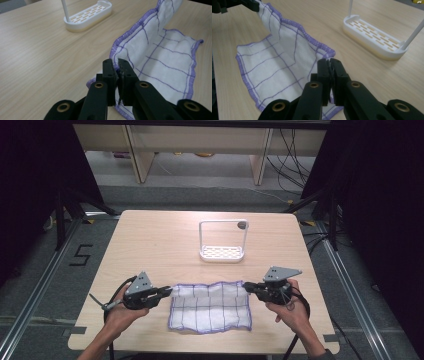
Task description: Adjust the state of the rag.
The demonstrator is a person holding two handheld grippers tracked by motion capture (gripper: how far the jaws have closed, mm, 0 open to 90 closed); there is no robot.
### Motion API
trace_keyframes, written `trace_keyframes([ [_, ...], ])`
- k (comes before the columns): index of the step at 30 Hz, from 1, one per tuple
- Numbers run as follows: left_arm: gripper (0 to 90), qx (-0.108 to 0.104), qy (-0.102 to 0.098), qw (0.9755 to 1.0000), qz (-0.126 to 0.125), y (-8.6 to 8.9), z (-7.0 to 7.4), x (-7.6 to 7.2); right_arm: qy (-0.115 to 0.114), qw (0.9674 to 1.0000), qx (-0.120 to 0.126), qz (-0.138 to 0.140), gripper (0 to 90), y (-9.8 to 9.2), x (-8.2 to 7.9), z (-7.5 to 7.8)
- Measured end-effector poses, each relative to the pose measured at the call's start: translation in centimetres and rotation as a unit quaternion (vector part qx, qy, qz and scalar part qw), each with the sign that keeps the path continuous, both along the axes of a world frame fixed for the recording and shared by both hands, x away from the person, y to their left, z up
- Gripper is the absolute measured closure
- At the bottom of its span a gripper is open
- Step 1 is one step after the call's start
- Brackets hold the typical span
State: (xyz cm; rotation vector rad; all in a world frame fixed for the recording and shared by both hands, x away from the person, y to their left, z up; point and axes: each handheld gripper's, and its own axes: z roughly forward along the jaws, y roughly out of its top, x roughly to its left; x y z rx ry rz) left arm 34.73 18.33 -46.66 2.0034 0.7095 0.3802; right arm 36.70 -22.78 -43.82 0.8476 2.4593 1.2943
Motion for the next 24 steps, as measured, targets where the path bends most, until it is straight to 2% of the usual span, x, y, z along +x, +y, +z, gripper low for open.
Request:
trace_keyframes([
  [1, 84.5, -0.002, 0.000, 1.0000, -0.003, -0.1, -0.2, -0.3, -0.004, 1.0000, -0.001, 0.001, 87.1, -0.1, -0.1, -0.2],
  [4, 84.4, 0.012, -0.003, 0.9999, -0.010, -0.3, -0.5, -1.2, 0.006, 1.0000, 0.002, 0.002, 87.1, -0.4, -0.6, -0.7],
  [5, 84.3, 0.015, -0.001, 0.9998, -0.013, -0.3, -0.6, -1.5, -0.001, 1.0000, 0.000, 0.006, 87.1, -0.4, -0.7, -0.8],
  [6, 84.3, 0.019, 0.000, 0.9997, -0.015, -0.3, -0.7, -1.7, 0.006, 0.9999, 0.001, 0.009, 87.1, -0.4, -0.9, -1.0],
  [7, 84.2, 0.019, 0.000, 0.9997, -0.015, -0.3, -0.7, -1.7, 0.006, 0.9999, 0.001, 0.009, 87.1, -0.4, -0.9, -1.0],
  [8, 84.1, 0.019, 0.004, 0.9996, -0.021, -0.5, -1.1, -2.3, 0.019, 0.9998, 0.001, 0.002, 87.1, -0.5, -1.4, -1.2],
  [9, 84.1, 0.021, 0.006, 0.9995, -0.022, -0.5, -1.3, -2.5, 0.010, 0.9999, -0.003, 0.009, 87.1, -0.6, -1.4, -1.4],
  [11, 83.9, 0.015, 0.007, 0.9996, -0.023, -0.7, -1.5, -2.8, 0.014, 0.9999, -0.003, 0.006, 87.0, -0.6, -1.6, -1.7],
  [12, 83.5, 0.028, 0.010, 0.9990, -0.032, -0.8, -1.8, -3.3, 0.015, 0.9998, -0.009, 0.012, 87.0, -0.7, -1.9, -2.0],
  [14, 83.3, 0.036, 0.008, 0.9987, -0.036, -1.0, -2.2, -3.7, 0.026, 0.9995, -0.014, 0.012, 87.0, -0.8, -2.5, -2.5],
  [17, 83.3, 0.042, 0.014, 0.9980, -0.045, -1.1, -2.6, -4.4, 0.025, 0.9993, -0.021, 0.020, 87.0, -1.1, -3.4, -3.1],
  [18, 83.5, 0.051, 0.013, 0.9974, -0.049, -1.0, -2.6, -4.6, 0.032, 0.9992, -0.020, 0.014, 87.0, -1.2, -3.8, -3.2],
  [19, 83.5, 0.052, 0.013, 0.9973, -0.051, -1.1, -2.7, -4.7, 0.026, 0.9993, -0.020, 0.018, 86.9, -1.4, -4.0, -3.4],
  [20, 83.1, 0.043, 0.018, 0.9975, -0.053, -1.3, -2.8, -4.9, 0.029, 0.9993, -0.018, 0.018, 86.6, -1.5, -4.2, -3.4],
  [21, 82.1, 0.043, 0.018, 0.9975, -0.053, -1.3, -2.8, -4.9, 0.029, 0.9993, -0.018, 0.018, 86.6, -1.5, -4.2, -3.4],
  [22, 80.8, 0.045, 0.026, 0.9973, -0.051, -1.4, -3.0, -5.1, 0.039, 0.9990, -0.018, 0.011, 85.3, -1.7, -4.7, -3.7],
  [24, 78.5, 0.054, 0.021, 0.9967, -0.058, -1.5, -3.4, -5.2, 0.037, 0.9990, -0.019, 0.016, 84.6, -1.9, -4.7, -3.9],
])
